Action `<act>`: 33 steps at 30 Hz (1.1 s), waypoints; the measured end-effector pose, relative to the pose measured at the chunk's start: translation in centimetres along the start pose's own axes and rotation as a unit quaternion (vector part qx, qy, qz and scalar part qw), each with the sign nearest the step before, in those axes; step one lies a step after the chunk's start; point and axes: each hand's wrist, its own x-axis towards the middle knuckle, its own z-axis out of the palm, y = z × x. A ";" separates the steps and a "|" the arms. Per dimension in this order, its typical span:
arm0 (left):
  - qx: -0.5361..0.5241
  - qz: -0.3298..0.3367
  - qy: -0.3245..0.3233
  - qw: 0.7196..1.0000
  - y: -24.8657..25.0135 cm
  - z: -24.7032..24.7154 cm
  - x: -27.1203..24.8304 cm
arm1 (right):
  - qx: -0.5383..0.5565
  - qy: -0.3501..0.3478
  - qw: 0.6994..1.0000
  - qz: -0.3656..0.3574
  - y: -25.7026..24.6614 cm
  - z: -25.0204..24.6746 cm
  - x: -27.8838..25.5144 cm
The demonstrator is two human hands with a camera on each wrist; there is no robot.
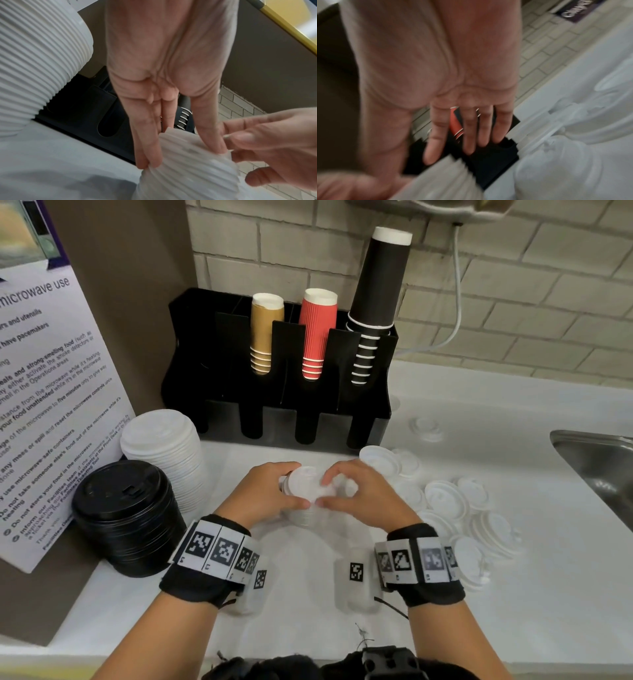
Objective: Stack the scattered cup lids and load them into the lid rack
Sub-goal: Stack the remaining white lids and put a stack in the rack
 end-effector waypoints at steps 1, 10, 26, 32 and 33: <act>0.001 0.000 -0.003 1.000 0.0 0.0 0.0 | -0.028 0.029 0.999 0.021 0.4 -0.7 0.2; 0.022 -0.001 -0.016 1.000 -0.1 -0.1 0.0 | -0.213 0.007 0.962 0.171 2.7 -2.8 1.0; -0.025 -0.004 0.024 0.999 0.5 0.9 -0.7 | 0.307 0.107 0.942 0.080 0.0 0.8 -0.2; -0.012 -0.025 0.024 0.999 0.0 1.0 -0.8 | 0.168 0.138 0.974 0.056 0.0 1.9 0.2; -0.003 -0.025 0.029 0.999 0.0 1.1 -0.7 | 0.153 0.142 0.977 0.050 -0.1 2.0 0.4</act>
